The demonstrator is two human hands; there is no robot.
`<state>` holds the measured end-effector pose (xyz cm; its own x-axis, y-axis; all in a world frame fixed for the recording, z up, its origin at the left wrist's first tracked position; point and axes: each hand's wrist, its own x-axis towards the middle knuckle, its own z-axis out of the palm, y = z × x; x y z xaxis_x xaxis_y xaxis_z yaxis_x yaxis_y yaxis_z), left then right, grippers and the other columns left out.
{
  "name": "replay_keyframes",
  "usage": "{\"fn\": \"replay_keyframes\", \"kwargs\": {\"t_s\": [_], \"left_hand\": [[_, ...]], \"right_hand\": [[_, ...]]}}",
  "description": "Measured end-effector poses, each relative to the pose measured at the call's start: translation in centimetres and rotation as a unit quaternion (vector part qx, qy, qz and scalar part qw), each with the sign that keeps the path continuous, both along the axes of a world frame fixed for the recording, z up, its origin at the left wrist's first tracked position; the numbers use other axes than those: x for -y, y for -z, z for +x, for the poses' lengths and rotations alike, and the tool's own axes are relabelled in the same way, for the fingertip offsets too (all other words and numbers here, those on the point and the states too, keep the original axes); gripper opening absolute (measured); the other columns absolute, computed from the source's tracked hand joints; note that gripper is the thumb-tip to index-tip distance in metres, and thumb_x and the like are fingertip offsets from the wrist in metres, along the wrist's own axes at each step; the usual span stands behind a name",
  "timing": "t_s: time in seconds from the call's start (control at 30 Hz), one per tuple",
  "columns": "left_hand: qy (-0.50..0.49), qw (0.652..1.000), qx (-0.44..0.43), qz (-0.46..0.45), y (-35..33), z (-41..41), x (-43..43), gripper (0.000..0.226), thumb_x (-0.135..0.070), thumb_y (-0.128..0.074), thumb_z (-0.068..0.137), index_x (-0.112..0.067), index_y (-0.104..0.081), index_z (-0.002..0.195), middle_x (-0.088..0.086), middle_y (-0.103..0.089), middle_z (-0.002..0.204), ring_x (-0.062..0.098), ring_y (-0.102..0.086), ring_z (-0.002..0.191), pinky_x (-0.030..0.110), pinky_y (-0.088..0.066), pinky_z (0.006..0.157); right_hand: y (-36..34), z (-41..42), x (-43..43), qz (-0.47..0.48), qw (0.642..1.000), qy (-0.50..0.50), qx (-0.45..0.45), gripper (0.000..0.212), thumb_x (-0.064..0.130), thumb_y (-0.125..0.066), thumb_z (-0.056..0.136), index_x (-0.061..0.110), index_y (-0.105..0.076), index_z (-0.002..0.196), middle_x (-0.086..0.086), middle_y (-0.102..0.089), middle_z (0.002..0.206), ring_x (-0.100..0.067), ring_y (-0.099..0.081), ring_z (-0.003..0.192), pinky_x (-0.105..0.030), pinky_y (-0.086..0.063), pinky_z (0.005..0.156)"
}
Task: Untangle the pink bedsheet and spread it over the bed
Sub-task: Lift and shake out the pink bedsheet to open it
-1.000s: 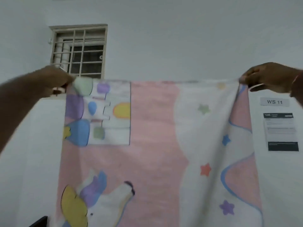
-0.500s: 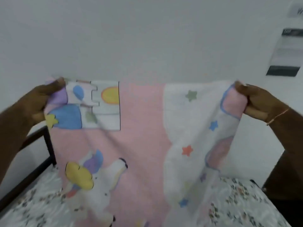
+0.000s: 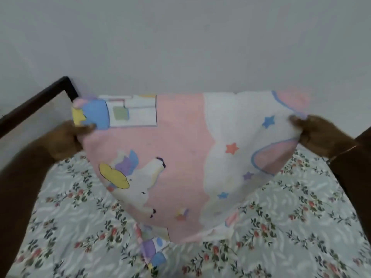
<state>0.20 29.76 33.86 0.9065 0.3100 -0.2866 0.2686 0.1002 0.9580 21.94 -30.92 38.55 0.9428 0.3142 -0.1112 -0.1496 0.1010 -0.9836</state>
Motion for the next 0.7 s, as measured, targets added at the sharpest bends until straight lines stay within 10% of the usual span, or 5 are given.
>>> {"fn": "replay_keyframes", "kwargs": {"t_s": [0.13,0.37,0.5,0.7], "left_hand": [[0.014,0.999,-0.043,0.027,0.7,-1.2,3.5,0.02,-0.008,-0.053,0.092,-0.004,-0.073,0.09,0.006,-0.074,0.093,0.015,-0.071,0.076,0.029,-0.059,0.068],[-0.089,0.991,-0.081,0.066,2.9,-0.2,3.8,0.017,-0.013,-0.062,0.09,0.002,-0.068,0.093,0.016,-0.067,0.089,0.022,-0.066,0.063,0.029,-0.056,0.055],[-0.174,0.971,-0.13,0.102,5.6,-0.9,4.2,0.023,-0.015,-0.074,0.081,0.002,-0.06,0.089,0.022,-0.059,0.099,0.027,-0.056,0.078,0.04,-0.049,0.07],[-0.205,0.964,-0.153,0.068,6.8,-1.4,1.9,0.054,-0.024,-0.085,0.068,0.008,-0.061,0.104,0.024,-0.062,0.112,0.032,-0.06,0.09,0.05,-0.052,0.084]], "right_hand": [[4.0,-2.0,-0.4,-0.134,0.989,-0.059,-0.022,0.045,0.034,-0.066,0.071,0.005,-0.067,0.106,-0.008,-0.075,0.094,-0.019,-0.07,0.081,-0.026,-0.058,0.062],[3.5,-1.6,-1.7,-0.087,0.996,-0.022,-0.024,0.039,0.04,-0.079,0.061,0.008,-0.075,0.083,-0.005,-0.076,0.083,-0.014,-0.071,0.072,-0.025,-0.059,0.064],[5.1,-2.3,-2.3,-0.123,0.991,-0.051,-0.032,0.081,0.053,-0.09,0.036,0.003,-0.068,0.096,-0.01,-0.075,0.086,-0.019,-0.072,0.073,-0.029,-0.059,0.065],[4.3,-2.5,-3.1,-0.104,0.993,-0.045,-0.037,0.068,0.045,-0.078,0.053,0.002,-0.064,0.105,-0.005,-0.075,0.086,-0.016,-0.071,0.073,-0.027,-0.058,0.063]]}}
